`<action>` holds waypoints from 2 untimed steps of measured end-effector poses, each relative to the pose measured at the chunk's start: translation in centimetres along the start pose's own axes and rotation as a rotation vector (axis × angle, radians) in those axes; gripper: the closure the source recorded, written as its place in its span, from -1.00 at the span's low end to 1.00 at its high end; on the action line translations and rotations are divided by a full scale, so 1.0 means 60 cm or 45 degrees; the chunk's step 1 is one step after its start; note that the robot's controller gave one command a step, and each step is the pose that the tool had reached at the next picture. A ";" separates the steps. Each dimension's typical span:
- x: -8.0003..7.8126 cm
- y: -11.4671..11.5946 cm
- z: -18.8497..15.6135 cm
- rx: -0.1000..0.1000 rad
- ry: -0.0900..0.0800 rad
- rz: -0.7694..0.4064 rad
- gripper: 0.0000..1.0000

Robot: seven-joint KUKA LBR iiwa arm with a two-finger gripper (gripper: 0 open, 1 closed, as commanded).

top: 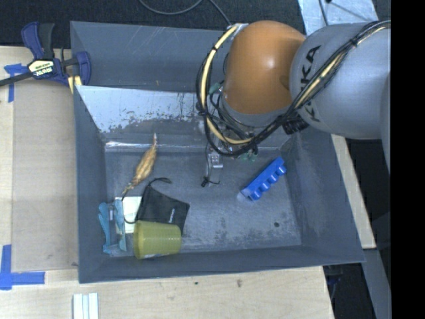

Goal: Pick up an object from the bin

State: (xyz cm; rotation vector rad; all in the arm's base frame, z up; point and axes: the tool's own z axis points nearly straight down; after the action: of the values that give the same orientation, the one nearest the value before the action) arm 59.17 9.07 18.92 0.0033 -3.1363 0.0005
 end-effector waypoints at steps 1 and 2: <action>-0.002 0.000 -0.008 -0.001 -0.011 0.002 -1.00; 0.038 -0.018 0.033 -0.002 -0.015 0.048 -1.00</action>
Offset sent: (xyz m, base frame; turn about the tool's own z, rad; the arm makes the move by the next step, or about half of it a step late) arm -0.0531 -0.0238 -0.0505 0.0811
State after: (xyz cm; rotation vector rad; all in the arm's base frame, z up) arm 56.86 7.98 16.96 -0.0559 -3.1472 -0.0023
